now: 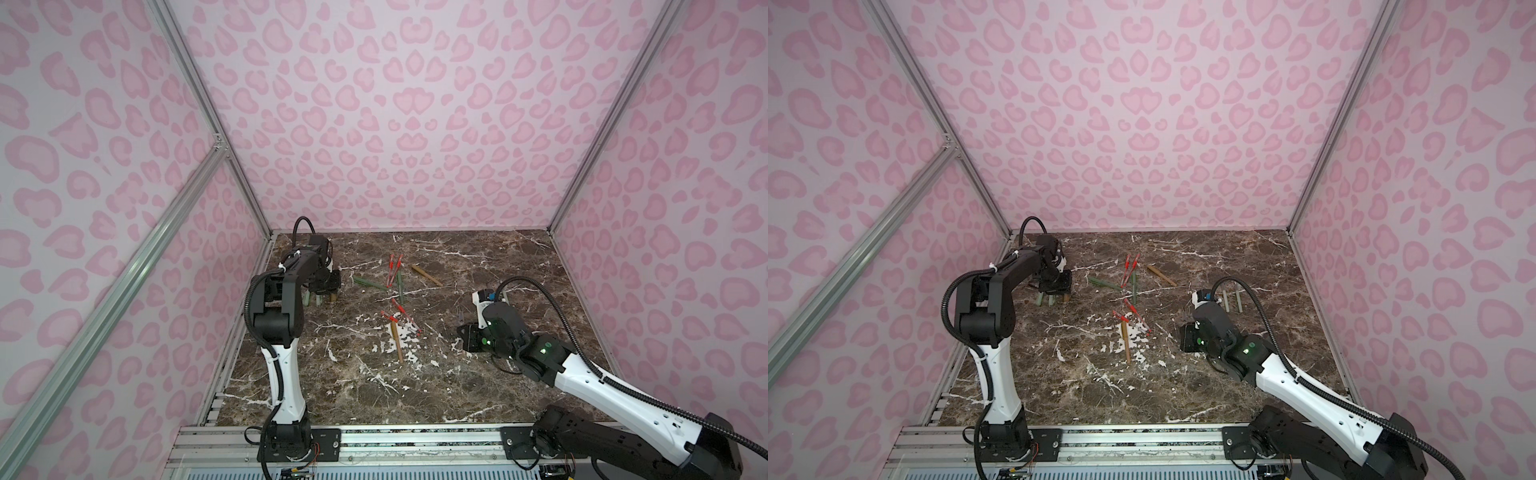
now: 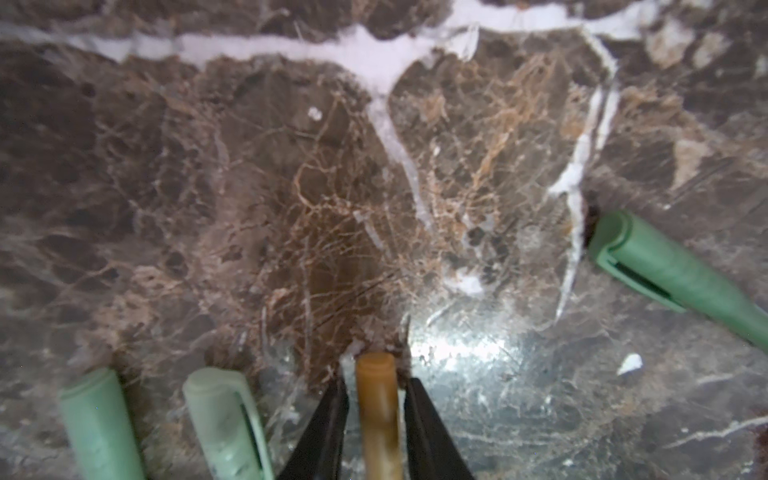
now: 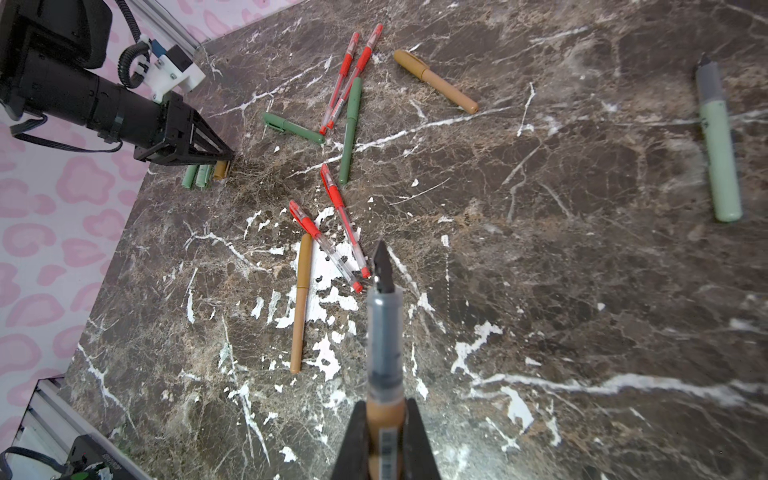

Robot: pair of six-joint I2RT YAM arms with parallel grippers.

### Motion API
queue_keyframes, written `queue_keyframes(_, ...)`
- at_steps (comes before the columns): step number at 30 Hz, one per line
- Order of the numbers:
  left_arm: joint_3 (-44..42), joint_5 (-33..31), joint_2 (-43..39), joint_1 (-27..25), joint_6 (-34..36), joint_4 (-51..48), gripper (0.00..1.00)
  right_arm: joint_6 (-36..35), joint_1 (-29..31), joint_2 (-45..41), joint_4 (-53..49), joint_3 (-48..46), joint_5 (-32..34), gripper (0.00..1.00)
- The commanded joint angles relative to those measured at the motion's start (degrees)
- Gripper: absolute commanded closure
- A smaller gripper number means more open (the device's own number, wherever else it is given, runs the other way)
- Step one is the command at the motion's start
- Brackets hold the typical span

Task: Open the pen caps
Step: 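Set the tan cap down with the left gripper while the right holds the pen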

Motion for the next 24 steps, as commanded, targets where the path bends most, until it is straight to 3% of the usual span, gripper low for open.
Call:
queue_keyframes(1, -1.0, -2.8, -0.3, 0.0, 0.4, -1.7, 0.68, -0.7, -0.2, -0.2, -1.1, 0.8, 0.3, 1.00)
queue_keyframes(8, -2.0, -1.8, -4.5, -0.4, 0.2, -1.8, 0.65, -2.7, -2.5, 0.2, -1.7, 1.7, -0.3, 1.00)
queue_keyframes(10, -3.2, -0.8, -7.1, -0.4, -0.2, -1.2, 0.59, -3.6, -4.0, 1.0, -1.6, 2.0, -1.3, 1.00)
queue_keyframes(17, -12.4, 2.2, -21.7, -0.8, 0.2, 3.0, 0.51, -10.4, -10.5, 8.5, -4.1, 8.7, -3.4, 1.00)
queue_keyframes(24, -24.7, 7.6, -37.9, -0.8, 1.5, 9.9, 0.41, -17.9, -17.7, 21.4, -8.1, 18.5, -5.8, 1.00)
